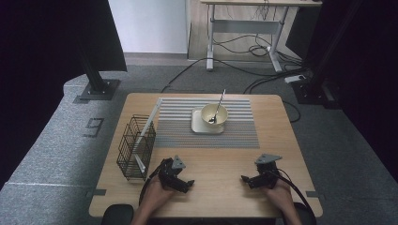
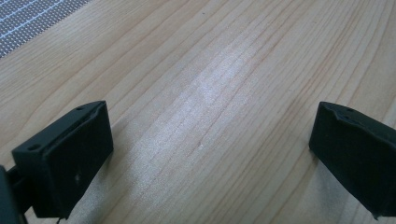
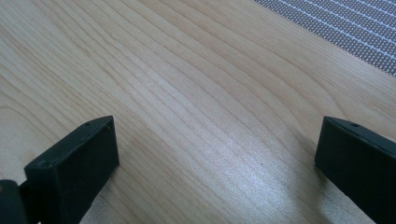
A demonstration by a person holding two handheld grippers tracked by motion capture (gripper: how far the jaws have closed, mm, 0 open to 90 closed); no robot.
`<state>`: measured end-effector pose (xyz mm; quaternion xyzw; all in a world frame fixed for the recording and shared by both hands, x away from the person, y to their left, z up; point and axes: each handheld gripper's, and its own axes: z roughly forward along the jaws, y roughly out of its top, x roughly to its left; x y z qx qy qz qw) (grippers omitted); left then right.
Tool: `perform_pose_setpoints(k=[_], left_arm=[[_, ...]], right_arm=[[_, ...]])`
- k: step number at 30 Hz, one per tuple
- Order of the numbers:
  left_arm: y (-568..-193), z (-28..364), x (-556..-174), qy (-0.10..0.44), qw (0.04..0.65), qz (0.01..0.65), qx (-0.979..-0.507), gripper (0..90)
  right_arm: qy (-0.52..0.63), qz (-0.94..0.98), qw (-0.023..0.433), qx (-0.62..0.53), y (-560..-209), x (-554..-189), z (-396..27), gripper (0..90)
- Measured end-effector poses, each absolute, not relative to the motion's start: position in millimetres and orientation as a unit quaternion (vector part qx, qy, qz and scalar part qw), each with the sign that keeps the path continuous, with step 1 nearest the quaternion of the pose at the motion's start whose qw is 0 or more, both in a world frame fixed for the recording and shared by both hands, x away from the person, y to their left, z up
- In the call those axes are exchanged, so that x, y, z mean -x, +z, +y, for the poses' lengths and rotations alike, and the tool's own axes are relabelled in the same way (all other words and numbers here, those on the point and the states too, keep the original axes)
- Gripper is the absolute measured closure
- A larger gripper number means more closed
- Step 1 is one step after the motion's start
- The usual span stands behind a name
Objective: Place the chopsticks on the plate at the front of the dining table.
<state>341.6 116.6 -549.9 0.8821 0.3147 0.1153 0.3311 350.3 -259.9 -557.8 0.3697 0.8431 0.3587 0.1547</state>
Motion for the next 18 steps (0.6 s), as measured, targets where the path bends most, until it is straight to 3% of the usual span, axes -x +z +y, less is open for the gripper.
perform_pose_setpoints(k=[18], left_arm=[[-549.9,116.7,-341.7,0.115,0.331,0.314,-0.882,0.0]], right_arm=[[0.358,0.842,0.155,-0.372,-557.8,-350.0,-259.4,0.0]])
